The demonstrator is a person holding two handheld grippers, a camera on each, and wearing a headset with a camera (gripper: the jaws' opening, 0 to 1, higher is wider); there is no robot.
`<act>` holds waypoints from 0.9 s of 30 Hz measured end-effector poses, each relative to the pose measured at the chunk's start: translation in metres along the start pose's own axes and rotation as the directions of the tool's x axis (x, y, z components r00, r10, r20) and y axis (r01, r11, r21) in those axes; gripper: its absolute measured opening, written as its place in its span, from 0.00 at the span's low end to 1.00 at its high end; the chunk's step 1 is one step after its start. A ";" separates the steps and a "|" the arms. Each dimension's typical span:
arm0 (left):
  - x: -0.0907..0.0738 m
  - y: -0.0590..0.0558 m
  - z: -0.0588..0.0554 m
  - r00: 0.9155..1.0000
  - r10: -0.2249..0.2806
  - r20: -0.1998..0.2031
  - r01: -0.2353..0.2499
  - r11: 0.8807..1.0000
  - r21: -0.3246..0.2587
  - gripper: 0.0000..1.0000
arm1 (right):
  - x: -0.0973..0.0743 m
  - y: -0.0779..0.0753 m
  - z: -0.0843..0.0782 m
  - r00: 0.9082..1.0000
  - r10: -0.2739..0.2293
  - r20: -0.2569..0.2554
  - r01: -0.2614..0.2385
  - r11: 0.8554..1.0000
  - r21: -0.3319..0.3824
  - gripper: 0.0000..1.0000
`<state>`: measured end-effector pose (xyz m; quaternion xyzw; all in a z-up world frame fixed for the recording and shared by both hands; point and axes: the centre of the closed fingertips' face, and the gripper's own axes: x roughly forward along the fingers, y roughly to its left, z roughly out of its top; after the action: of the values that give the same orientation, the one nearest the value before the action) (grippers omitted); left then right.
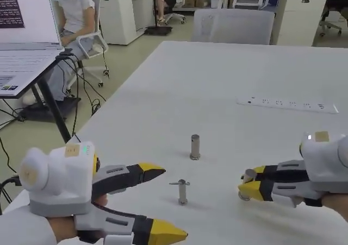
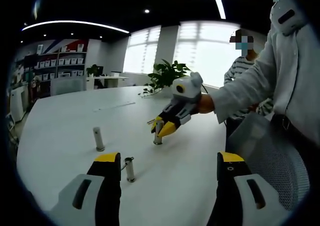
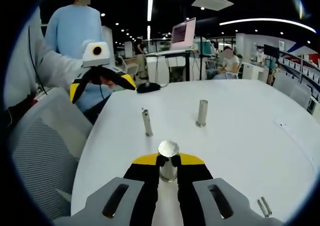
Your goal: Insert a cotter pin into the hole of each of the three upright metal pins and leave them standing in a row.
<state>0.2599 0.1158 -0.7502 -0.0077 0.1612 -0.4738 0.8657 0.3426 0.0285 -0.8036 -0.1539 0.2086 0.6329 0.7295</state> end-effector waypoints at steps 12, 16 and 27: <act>0.009 -0.007 0.000 1.000 -0.030 -0.009 0.030 1.000 0.005 0.78 | -0.011 0.021 -0.023 0.997 0.067 -0.025 -0.067 0.998 -0.012 0.13; 0.013 -0.010 -0.001 0.999 -0.040 -0.012 0.040 0.999 0.006 0.78 | -0.012 0.024 -0.026 0.998 0.063 -0.024 -0.063 0.998 -0.011 0.13; 0.021 -0.017 0.002 0.998 -0.062 -0.018 0.062 0.998 0.016 0.78 | -0.015 0.035 -0.038 0.999 0.036 -0.028 -0.036 0.999 -0.011 0.13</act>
<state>0.2572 0.0893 -0.7509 -0.0014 0.1645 -0.5018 0.8492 0.3027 0.0029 -0.8277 -0.1632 0.2178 0.6449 0.7142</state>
